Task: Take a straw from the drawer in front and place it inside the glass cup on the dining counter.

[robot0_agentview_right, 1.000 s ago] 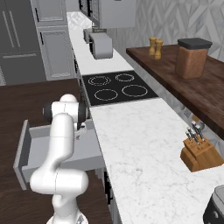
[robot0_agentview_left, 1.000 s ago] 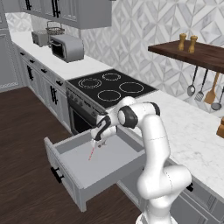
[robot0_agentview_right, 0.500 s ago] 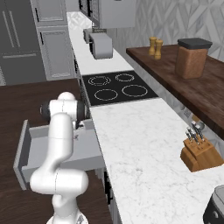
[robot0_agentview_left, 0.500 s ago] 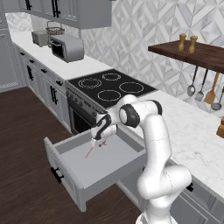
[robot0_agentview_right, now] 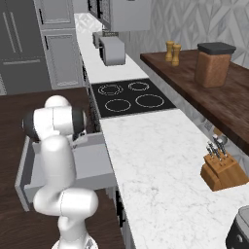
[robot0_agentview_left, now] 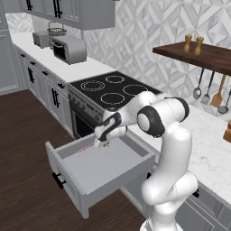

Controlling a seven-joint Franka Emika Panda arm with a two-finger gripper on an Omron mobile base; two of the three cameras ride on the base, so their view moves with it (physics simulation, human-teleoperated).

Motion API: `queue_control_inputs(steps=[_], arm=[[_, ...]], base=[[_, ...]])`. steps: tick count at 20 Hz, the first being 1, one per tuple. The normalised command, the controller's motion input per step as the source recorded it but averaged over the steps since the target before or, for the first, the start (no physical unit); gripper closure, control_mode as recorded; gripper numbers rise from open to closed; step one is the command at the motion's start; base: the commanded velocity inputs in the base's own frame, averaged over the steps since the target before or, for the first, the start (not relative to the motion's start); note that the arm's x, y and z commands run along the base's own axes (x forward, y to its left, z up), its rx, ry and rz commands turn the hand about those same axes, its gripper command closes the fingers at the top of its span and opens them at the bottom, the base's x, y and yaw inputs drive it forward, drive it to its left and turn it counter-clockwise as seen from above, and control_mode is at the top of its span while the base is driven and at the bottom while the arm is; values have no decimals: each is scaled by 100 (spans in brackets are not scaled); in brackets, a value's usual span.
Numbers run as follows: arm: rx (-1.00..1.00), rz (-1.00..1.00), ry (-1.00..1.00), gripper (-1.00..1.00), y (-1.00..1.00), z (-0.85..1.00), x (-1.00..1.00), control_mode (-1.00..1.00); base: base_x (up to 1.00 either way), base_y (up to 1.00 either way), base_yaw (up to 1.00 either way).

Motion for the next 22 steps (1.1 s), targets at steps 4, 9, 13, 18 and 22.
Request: queue_control_inputs(steps=[4,9,13,18,22], arm=[[10,0,-4,100,0,100,-37,-100],[7,0,0,100,0,100,-3,-100],[4,0,0,100,1,100,0,-100],[1,0,4,100,2,100,7,-100],[0,0,11,100,0,100,15,-100]], base=[[0,0,0],[0,0,0],[0,0,0],[0,0,0],[0,0,0]])
